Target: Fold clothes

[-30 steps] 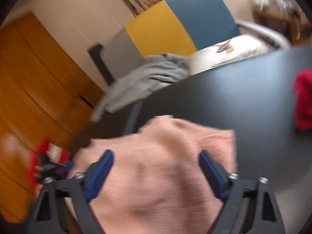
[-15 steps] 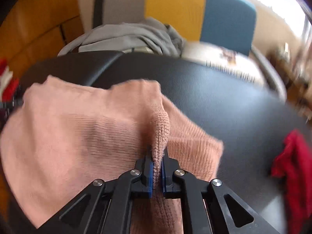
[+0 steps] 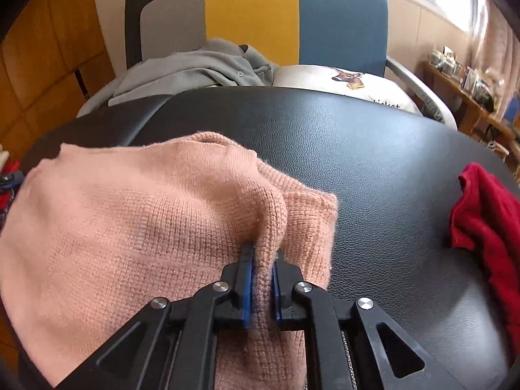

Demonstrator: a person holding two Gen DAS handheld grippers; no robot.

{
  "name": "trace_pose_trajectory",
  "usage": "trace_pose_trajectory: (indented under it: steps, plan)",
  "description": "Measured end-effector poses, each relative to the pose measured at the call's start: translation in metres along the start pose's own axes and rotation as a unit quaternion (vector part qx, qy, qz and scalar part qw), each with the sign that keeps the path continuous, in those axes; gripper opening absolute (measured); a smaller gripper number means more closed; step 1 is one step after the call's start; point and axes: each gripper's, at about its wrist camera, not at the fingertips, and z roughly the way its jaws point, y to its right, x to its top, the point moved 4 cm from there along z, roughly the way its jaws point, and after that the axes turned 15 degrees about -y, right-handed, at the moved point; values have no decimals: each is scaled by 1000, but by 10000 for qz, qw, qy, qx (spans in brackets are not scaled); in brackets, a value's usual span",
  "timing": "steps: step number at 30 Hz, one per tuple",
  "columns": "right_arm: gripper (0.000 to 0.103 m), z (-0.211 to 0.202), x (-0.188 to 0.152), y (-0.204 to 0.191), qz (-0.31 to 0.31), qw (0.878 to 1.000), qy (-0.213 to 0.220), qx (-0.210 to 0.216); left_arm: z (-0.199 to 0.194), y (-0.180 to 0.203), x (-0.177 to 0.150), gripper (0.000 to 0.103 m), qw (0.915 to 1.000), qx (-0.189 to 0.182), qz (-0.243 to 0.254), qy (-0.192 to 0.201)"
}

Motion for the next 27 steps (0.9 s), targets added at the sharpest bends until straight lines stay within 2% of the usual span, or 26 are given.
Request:
trace_pose_trajectory:
  steps: [2,4,5,6,9,10,11,12,15,16,17,18,20,21,22,24,25,27]
  plan:
    - [12,-1,-1,4,71,10000,8,67,9,6,8,27,9995,54,157,-252]
    - [13,-1,1,-4,67,10000,-6,16,18,13,11,13,9986,24,286,-445]
    - [13,-2,2,-8,65,10000,-13,-11,17,15,12,8,9987,159,325,-358]
    - [13,-6,3,-13,-5,10000,18,-74,11,18,11,7,9992,154,313,-206]
    - [9,-24,8,-20,-89,9995,294,-108,-24,23,8,7,9981,86,206,578]
    - [9,-31,9,-21,-92,9990,418,-90,-34,23,7,7,9969,95,155,762]
    - [9,-25,9,-22,-98,9992,348,-147,-38,22,5,7,9961,195,126,856]
    - [9,-19,8,-23,-104,9994,265,-210,-29,21,4,7,9964,427,133,727]
    - [9,5,4,-25,-92,9992,-49,-384,17,15,0,10,9944,1050,155,-26]
    - [10,4,1,-24,-23,9993,48,-371,23,12,-2,12,9942,1067,83,-66]
    - [11,3,-2,-22,49,9992,162,-355,21,12,-4,14,9943,1060,-40,65]
    - [14,1,-4,-21,131,9993,165,-300,13,12,-5,20,9937,1078,-186,234]
    - [25,-5,-5,-18,190,9990,176,-353,-4,16,-7,22,9908,1139,-413,598]
    - [31,-10,-4,-19,185,9984,211,-488,-13,23,-8,22,9894,1167,-350,797]
    - [36,-21,1,-29,81,9981,406,-463,-20,33,-10,23,9890,1117,-213,949]
    - [38,-44,11,-50,-141,9958,816,-391,-27,59,-13,26,9888,967,129,1125]
    - [43,-56,16,-60,-252,9938,1020,-355,-26,76,-14,27,9890,881,347,1138]
    - [51,-62,20,-91,-589,9925,1067,62,-13,114,-16,27,9885,706,881,1006]
